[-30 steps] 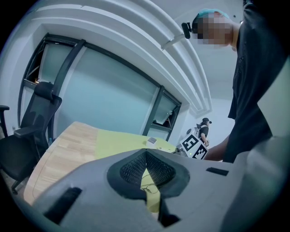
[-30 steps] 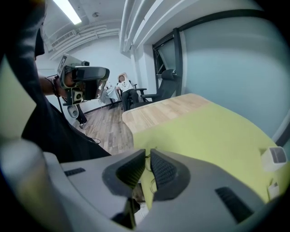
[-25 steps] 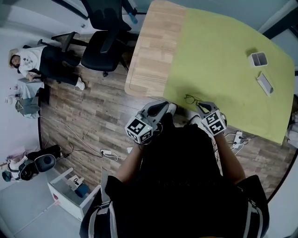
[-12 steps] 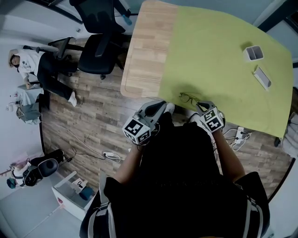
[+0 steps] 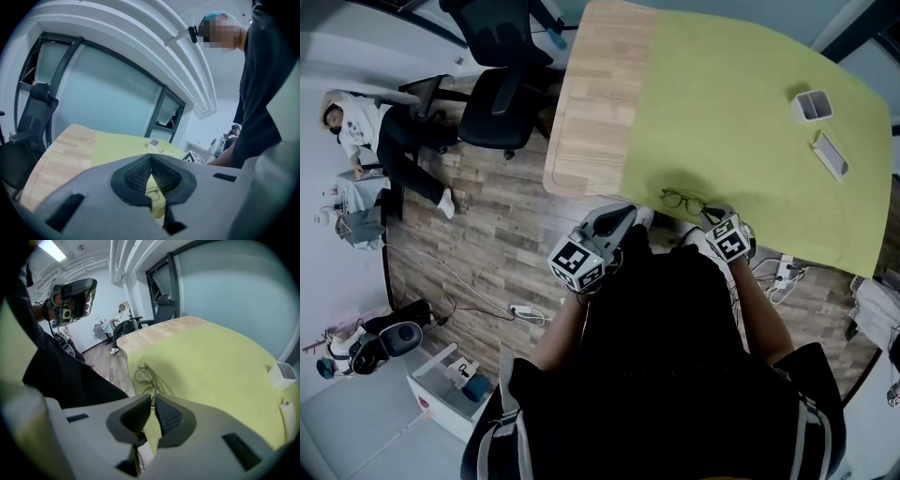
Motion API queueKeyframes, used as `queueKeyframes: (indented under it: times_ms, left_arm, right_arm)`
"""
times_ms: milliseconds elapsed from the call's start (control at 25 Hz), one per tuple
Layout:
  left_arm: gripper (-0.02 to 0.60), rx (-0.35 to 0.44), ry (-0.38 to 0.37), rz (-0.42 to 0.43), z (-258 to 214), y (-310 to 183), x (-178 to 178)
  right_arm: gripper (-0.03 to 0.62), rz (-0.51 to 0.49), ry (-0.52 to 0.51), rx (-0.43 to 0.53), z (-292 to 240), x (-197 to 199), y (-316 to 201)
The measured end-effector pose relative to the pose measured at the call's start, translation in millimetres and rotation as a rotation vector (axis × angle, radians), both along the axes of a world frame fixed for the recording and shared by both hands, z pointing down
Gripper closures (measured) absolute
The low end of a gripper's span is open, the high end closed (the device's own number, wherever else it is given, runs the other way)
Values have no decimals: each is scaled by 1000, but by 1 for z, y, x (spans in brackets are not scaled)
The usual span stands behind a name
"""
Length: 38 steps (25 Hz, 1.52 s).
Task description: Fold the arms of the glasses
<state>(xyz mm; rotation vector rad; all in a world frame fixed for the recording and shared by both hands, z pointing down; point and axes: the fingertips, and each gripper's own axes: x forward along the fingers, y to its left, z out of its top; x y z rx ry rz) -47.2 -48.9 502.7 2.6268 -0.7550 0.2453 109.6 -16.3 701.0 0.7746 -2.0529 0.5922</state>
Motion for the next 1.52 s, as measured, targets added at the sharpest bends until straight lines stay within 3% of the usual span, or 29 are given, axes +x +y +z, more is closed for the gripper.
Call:
queueKeyframes:
  times_ms: [480,920,1520]
  left_arm:
    - [565,-50,-29,10,22,6,-4]
    - [565,-46,-30,13,22,2,-8]
    - [565,-35,-10,13,19,2,-11]
  right_arm:
    - [548,-28,45,-51,32,5,1]
    - [548,-53,83,-80,49,4,6]
    - [545,-32,79,-26,42,1,5]
